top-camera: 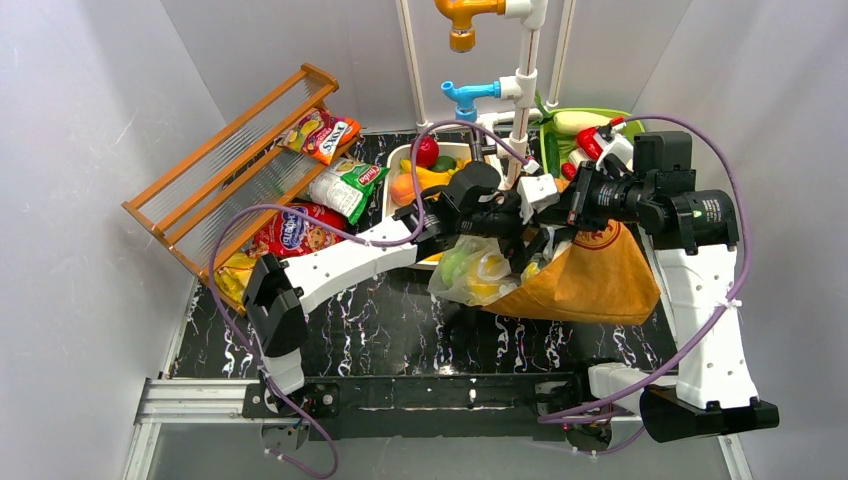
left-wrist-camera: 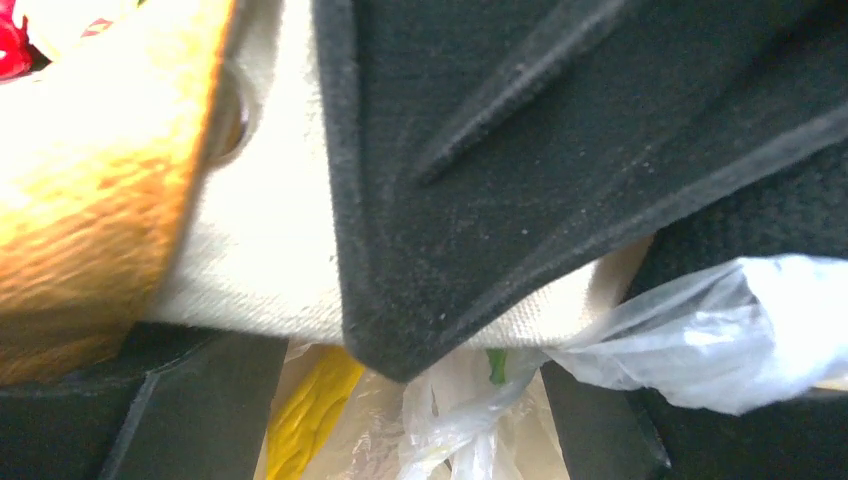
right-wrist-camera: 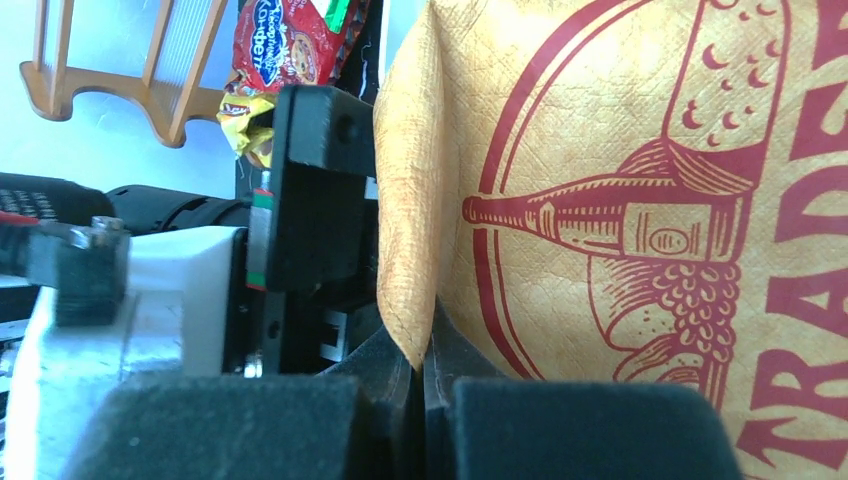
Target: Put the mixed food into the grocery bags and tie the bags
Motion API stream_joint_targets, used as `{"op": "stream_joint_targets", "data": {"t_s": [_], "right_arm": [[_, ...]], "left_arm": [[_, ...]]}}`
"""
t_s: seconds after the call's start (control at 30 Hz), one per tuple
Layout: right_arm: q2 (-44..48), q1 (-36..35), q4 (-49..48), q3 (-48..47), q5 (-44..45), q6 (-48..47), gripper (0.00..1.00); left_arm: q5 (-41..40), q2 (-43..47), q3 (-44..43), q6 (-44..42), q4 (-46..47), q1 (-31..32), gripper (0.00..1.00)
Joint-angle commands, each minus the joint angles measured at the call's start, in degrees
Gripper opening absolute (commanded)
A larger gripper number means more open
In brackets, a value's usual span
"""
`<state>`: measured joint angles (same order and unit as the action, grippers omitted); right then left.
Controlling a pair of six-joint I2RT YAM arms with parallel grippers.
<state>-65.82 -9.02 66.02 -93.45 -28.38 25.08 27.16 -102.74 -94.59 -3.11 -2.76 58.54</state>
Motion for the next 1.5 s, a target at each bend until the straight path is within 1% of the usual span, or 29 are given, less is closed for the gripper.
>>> {"op": "stream_joint_targets", "data": {"t_s": [0.0, 0.13, 0.27, 0.37, 0.43, 0.57, 0.63, 0.7, 0.77, 0.8, 0.83, 0.9, 0.93, 0.97, 1.07, 1.1, 1.17, 1.23, 1.3, 1.33, 1.4, 1.47], "right_arm": [[0.79, -1.00, 3.50, -2.77, -2.24, 1.40, 0.01], [1.03, -0.98, 4.02, -2.36, -0.89, 1.41, 0.01], [0.72, -0.92, 4.96, -1.89, 0.96, 2.09, 0.01], [0.52, -0.76, 5.13, -1.45, 1.56, 2.50, 0.01], [0.53, -0.69, 5.02, -1.09, 1.65, 2.93, 0.01], [0.76, -0.65, 4.02, 0.49, 1.07, 4.04, 0.01], [0.86, -0.65, 3.48, 0.94, 0.61, 4.78, 0.01], [0.71, -0.65, 3.13, 0.95, 0.21, 5.66, 0.01], [0.77, -0.57, 2.71, 0.90, 0.02, 6.47, 0.01], [0.72, -0.58, 2.37, 0.92, -0.02, 6.78, 0.01], [0.75, -0.57, 2.12, 0.94, -0.01, 7.02, 0.01], [0.72, -0.56, 2.00, 0.63, -0.03, 7.11, 0.01], [0.65, -0.56, 1.99, 0.37, 0.07, 7.11, 0.01], [0.56, -0.56, 2.03, 0.16, 0.08, 7.05, 0.01], [0.37, -0.56, 2.46, -0.07, 0.16, 6.72, 0.01], [0.42, -0.56, 2.46, 0.16, 0.17, 6.58, 0.01], [0.43, -0.57, 2.44, 0.95, 0.12, 6.67, 0.01], [0.43, -0.56, 2.07, 1.60, -0.23, 6.78, 0.01], [0.56, -0.57, 1.70, 2.12, -0.31, 6.95, 0.01], [0.58, -0.58, 1.49, 2.35, -0.23, 7.02, 0.01], [0.54, -0.61, 1.16, 2.75, -0.22, 7.08, 0.01], [0.07, -0.57, 1.29, 2.84, -0.80, 7.04, 0.01]], "left_arm": [[-4.28, 5.28, -4.19, 2.45, -1.33, -0.35, 0.92], [-8.17, 11.00, -3.96, 2.48, -2.45, -0.36, 0.98], [-11.40, 19.56, 1.45, 2.42, 1.30, -0.36, 0.98], [-16.83, 25.42, 4.85, 2.67, 2.03, -0.65, 0.98], [-21.29, 28.58, 5.42, 2.68, -1.09, -0.78, 0.98], [-28.99, 34.69, 7.02, 0.92, -10.58, -0.93, 0.98], [-34.11, 38.15, 8.90, 2.35, -13.86, -1.03, 0.98], [-41.38, 41.77, 11.49, 6.83, -18.05, -1.46, 0.98], [-46.06, 45.20, 14.04, 12.31, -23.65, -2.91, 0.98], [-47.93, 46.99, 15.64, 15.57, -26.87, -4.10, 0.96], [-47.88, 48.62, 17.55, 18.95, -29.12, -5.58, 0.94], [-42.64, 52.32, 23.19, 21.65, -30.25, -9.01, 0.94], [-40.35, 54.74, 26.07, 22.63, -29.96, -10.35, 0.97], [-38.65, 56.06, 28.80, 23.76, -29.97, -11.39, 0.98], [-33.30, 57.38, 33.87, 27.61, -32.36, -15.64, 0.98], [-29.21, 57.33, 35.77, 26.84, -32.83, -16.68, 0.97], [-24.32, 57.76, 39.21, 22.74, -32.38, -17.15, 0.92], [-24.23, 60.08, 43.59, 18.79, -30.57, -17.17, 0.89], [-24.05, 64.41, 49.49, 13.72, -25.77, -17.13, 0.89], [-22.41, 65.65, 52.44, 10.19, -22.94, -17.16, 0.87], [-17.16, 65.50, 56.77, 2.85, -20.27, -17.23, 0.78], [-13.61, 63.07, 58.08, -1.71, -19.15, -17.16, 0.77]]}}
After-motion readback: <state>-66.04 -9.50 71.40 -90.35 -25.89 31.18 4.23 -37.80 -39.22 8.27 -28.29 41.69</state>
